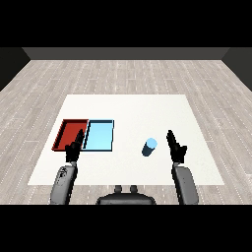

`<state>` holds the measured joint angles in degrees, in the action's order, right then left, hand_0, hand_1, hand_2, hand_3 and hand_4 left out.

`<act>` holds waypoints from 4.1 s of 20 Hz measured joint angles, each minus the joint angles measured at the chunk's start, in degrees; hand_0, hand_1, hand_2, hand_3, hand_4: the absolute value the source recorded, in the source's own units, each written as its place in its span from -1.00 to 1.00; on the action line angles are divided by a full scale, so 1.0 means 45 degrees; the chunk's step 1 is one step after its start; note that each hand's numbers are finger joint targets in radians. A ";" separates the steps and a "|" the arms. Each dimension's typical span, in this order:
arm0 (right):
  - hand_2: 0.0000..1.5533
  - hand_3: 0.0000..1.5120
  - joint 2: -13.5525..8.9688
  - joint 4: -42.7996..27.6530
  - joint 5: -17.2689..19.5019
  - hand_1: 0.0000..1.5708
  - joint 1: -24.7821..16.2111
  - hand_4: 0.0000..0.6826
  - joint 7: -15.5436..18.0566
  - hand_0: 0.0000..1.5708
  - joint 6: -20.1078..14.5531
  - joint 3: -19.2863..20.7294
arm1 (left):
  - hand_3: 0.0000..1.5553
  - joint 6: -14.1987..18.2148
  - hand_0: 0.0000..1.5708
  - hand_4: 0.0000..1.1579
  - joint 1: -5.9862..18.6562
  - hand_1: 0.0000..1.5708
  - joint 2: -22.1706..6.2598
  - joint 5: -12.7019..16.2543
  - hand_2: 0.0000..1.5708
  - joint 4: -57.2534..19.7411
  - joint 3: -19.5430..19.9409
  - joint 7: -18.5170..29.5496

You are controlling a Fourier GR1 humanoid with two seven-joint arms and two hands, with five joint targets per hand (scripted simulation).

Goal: Pick the blue can and put it in the blue box

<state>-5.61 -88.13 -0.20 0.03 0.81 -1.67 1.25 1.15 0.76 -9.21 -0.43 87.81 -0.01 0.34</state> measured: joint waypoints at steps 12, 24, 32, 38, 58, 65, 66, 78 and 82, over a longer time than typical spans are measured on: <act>-1.00 -1.00 -0.0665 -0.0960 -0.2442 -1.00 0.0128 -1.00 0.1630 -1.00 0.2720 0.1133 | -1.00 -0.0835 -1.00 -1.00 0.0396 -1.00 0.0849 0.1155 -1.00 0.1441 0.0466 0.2799; -1.00 -1.00 -0.0886 -0.0633 -0.3452 -1.00 0.0219 -1.00 0.2178 -1.00 0.4067 0.1857 | -1.00 -0.1494 -1.00 -1.00 0.0385 -1.00 0.1067 0.1430 -1.00 0.0787 0.0787 0.4936; -1.00 -1.00 -0.0484 -0.0561 -0.3508 -1.00 0.0238 -1.00 0.2162 -1.00 0.4211 0.1690 | -1.00 -0.1601 -1.00 -1.00 -0.0055 -1.00 0.1097 0.1511 -1.00 0.1341 0.0880 0.4922; -1.00 -1.00 0.0071 -0.0305 -0.3512 -1.00 0.0603 -1.00 0.1752 -1.00 0.3748 0.1362 | -1.00 -0.1603 -1.00 -1.00 0.0228 -1.00 0.1097 0.1616 -1.00 0.1192 0.1035 0.4822; -1.00 -1.00 0.1079 0.2427 -0.3608 -1.00 0.0982 -1.00 0.3038 -1.00 0.3191 0.0573 | -1.00 -0.1706 -1.00 -1.00 0.0136 -1.00 0.1089 0.1819 -1.00 0.1590 0.1266 0.4529; -1.00 -1.00 0.1196 0.3384 -0.3681 -1.00 0.1304 -1.00 0.3624 -1.00 0.2899 0.0174 | -1.00 -0.1712 -1.00 -1.00 -0.0009 -1.00 0.1182 0.1850 -1.00 0.1829 0.1183 0.4370; -1.00 -1.00 0.1180 0.3438 -0.3768 -1.00 0.1436 -1.00 0.3512 -1.00 0.2890 0.0208 | -1.00 -0.1726 -1.00 -1.00 -0.0040 -1.00 0.1214 0.1861 -1.00 0.1745 0.1186 0.4442; -1.00 -1.00 0.1144 0.5261 -0.3928 -1.00 0.2701 -1.00 0.3848 -1.00 0.2426 -0.0157 | -1.00 -0.1823 -1.00 -1.00 -0.0188 -1.00 0.1203 0.2022 -1.00 0.2021 0.1303 0.4314; -1.00 -1.00 0.1099 0.5681 -0.3969 -1.00 0.2806 -1.00 0.3933 -1.00 0.2573 -0.0098 | -1.00 -0.1988 -1.00 -1.00 0.0085 -1.00 0.0987 0.2172 -1.00 0.1752 0.1554 0.4292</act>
<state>-0.66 -62.57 -18.06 12.65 18.51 9.91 0.81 -7.79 1.14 -4.77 9.34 95.69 6.98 19.66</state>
